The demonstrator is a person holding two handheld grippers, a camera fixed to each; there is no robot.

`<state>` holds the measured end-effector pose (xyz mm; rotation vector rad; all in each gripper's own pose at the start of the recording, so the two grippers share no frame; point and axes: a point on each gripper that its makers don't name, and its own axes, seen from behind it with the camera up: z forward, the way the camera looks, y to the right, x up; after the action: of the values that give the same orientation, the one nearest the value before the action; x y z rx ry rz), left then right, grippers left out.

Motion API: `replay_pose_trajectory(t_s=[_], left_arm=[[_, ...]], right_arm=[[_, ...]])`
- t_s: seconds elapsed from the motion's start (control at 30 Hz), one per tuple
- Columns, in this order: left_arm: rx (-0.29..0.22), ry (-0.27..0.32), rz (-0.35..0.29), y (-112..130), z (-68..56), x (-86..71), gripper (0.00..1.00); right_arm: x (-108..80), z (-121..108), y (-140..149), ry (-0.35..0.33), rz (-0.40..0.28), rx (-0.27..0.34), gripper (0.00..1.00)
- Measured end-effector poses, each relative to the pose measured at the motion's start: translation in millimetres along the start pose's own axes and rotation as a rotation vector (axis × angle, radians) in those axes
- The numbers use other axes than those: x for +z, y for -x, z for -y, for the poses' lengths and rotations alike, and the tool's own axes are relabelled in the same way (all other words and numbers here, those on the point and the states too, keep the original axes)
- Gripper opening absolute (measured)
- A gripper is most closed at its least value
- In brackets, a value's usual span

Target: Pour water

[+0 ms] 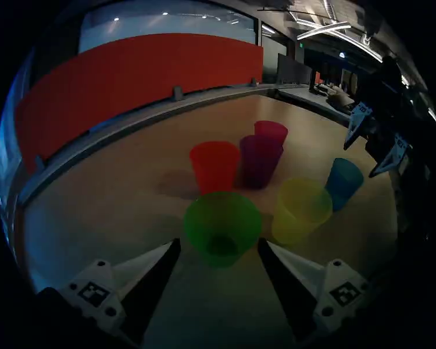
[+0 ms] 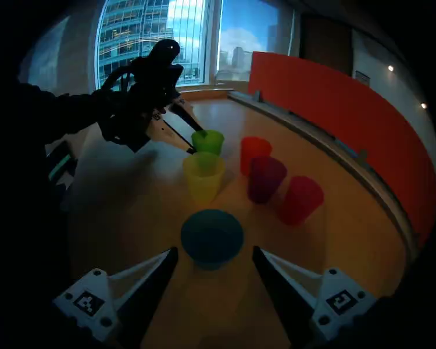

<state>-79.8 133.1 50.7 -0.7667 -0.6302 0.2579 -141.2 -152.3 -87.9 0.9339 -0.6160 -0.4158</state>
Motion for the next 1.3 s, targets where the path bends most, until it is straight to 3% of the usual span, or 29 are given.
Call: replay_pose_trajectory(t_s=[0.47, 0.73, 0.93, 1.3], left_arm=[[0.014, 0.017, -0.017, -14.2, -2.1, 17.1, 0.99], [0.018, 0.014, -0.025, -18.7, -1.5, 19.1, 0.99], [0.017, 0.017, -0.027, -19.4, -2.4, 19.9, 0.90], [0.030, 0.009, -0.028, -20.1, -1.5, 18.0, 0.90]], right_arm=[[7.0, -1.2, 1.2, -0.012, 0.002, 0.007, 0.99], [7.5, -3.0, 1.8, -0.014, 0.002, 0.009, 0.99], [8.7, -2.7, 2.2, -0.013, 0.000, 0.011, 0.99], [18.6, 0.4, 3.5, -0.016, -0.003, 0.013, 1.00]])
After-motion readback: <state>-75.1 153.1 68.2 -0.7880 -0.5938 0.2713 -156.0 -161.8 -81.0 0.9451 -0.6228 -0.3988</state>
